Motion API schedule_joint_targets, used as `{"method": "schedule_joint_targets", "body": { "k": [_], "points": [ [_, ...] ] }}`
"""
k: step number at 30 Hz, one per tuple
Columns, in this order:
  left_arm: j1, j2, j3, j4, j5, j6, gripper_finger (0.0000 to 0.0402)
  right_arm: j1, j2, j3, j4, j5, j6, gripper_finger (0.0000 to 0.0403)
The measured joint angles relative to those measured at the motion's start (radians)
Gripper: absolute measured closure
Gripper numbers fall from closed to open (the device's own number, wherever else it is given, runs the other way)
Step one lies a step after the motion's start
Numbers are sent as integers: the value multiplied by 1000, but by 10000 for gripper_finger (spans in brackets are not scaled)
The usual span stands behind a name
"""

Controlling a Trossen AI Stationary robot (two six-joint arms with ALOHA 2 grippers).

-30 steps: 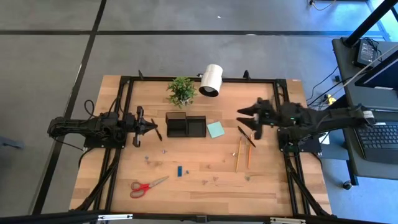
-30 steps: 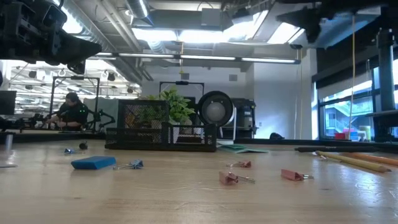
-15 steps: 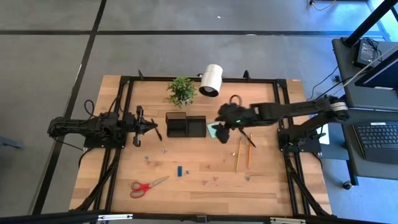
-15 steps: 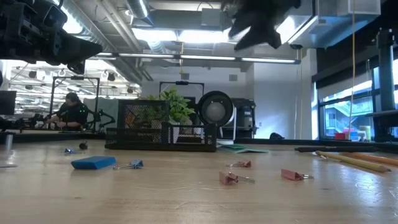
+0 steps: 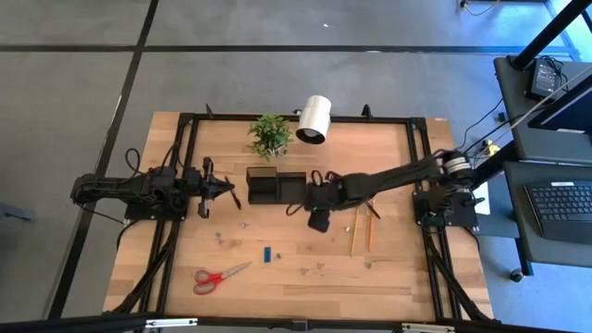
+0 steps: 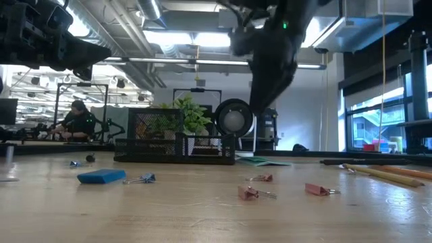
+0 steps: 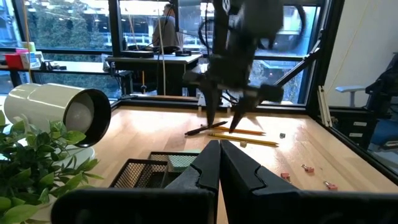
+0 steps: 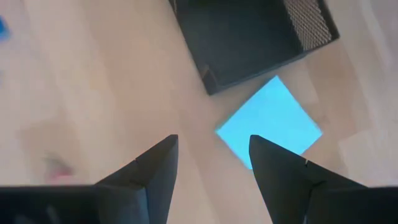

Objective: Pick and place office supplies into organizer
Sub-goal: Put the blue sticky note into the black desk organizer

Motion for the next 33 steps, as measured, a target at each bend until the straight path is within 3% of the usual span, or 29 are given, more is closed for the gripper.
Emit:
{"method": "schedule_joint_targets", "body": {
  "k": [4, 15, 21, 33],
  "points": [
    [0, 0, 0, 0, 0, 0, 398, 8, 53, 0, 3, 49, -77, 202],
    [0, 0, 0, 0, 0, 0, 398, 8, 171, 0, 34, 59, -145, 202],
    [0, 0, 0, 0, 0, 0, 398, 8, 182, 0, 44, 190, -125, 202],
    [0, 0, 0, 0, 0, 0, 398, 6, 182, -1, 55, 152, -125, 202]
  ]
}}
